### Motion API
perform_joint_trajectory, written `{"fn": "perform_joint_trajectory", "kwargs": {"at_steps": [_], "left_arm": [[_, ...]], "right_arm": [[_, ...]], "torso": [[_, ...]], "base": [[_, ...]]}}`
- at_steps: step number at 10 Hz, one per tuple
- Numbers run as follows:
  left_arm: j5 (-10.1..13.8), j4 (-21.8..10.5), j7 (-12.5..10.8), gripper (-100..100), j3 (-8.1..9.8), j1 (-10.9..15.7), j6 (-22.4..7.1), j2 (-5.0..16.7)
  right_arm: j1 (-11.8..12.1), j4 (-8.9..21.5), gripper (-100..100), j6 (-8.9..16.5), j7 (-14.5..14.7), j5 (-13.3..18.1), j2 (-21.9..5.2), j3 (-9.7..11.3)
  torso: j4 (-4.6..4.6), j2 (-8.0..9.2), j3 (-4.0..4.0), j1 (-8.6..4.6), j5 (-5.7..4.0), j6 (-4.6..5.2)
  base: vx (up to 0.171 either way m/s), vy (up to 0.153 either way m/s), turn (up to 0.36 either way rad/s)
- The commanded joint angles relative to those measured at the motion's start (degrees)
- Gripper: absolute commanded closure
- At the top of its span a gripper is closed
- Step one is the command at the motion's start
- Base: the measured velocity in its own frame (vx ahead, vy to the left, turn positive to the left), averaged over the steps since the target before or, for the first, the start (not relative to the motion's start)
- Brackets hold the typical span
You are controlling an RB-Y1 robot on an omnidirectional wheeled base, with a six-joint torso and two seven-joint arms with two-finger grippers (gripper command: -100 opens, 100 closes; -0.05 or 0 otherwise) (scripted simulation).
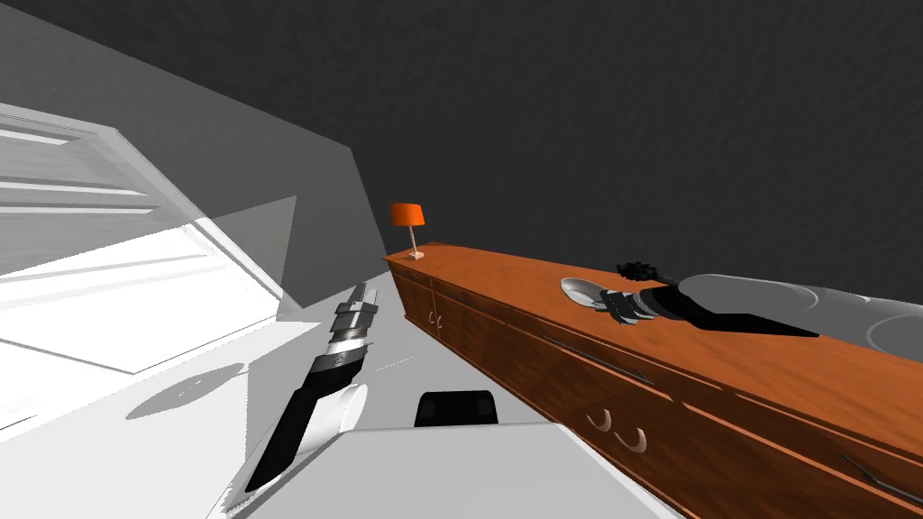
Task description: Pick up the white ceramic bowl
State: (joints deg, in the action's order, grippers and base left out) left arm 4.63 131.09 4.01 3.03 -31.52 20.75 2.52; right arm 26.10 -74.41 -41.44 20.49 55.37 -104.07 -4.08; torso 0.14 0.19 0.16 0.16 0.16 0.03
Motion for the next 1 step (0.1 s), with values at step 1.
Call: {"fn": "perform_joint_trajectory", "kwargs": {"at_steps": [1], "left_arm": [[0.0,0.0,0.0,0,0.0,0.0,0.0,0.0]], "right_arm": [[0.0,0.0,0,0.0,0.0,0.0,0.0,0.0]], "torso": [[0.0,0.0,0.0,0.0,0.0,0.0]], "base": [[0.0,0.0,0.0]]}}
